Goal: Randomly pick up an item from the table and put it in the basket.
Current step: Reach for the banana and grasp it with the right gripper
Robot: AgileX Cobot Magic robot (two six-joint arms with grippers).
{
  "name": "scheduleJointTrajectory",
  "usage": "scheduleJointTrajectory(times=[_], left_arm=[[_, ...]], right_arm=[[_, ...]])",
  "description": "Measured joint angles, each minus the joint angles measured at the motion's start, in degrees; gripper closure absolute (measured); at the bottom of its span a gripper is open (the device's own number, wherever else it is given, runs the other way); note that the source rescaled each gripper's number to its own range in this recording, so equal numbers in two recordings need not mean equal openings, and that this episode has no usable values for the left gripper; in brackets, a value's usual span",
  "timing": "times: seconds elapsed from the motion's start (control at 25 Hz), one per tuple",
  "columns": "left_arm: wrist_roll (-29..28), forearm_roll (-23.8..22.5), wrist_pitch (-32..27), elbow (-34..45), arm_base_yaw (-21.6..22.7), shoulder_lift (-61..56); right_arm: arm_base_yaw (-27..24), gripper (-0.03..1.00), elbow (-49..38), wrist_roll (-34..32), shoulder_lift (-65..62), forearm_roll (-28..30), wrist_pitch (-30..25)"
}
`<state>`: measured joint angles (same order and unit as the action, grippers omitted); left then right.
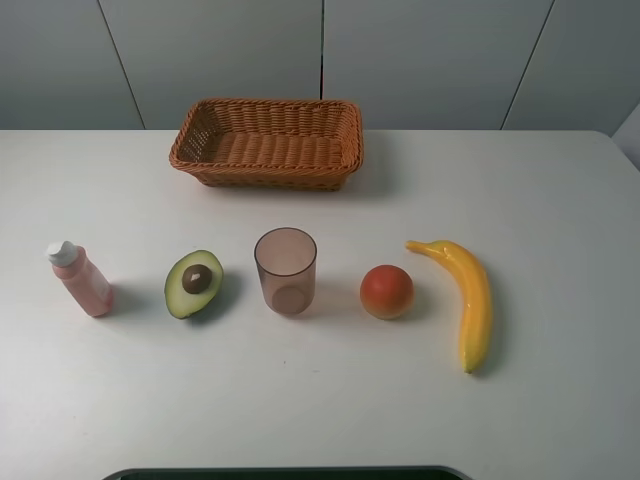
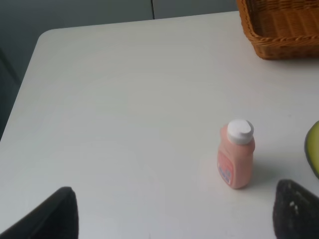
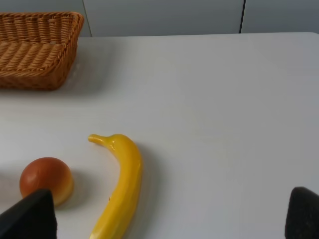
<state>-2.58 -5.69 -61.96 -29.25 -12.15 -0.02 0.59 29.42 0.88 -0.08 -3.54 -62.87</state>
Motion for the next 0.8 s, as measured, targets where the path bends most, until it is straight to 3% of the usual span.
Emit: scheduleJointTrajectory(times=[0.8], left_arm=[[0.0,0.0,0.0,0.0,0.0,0.0]], right_arm=[[0.0,-0.02,0.0,0.0,0.0,0.0,0.0]])
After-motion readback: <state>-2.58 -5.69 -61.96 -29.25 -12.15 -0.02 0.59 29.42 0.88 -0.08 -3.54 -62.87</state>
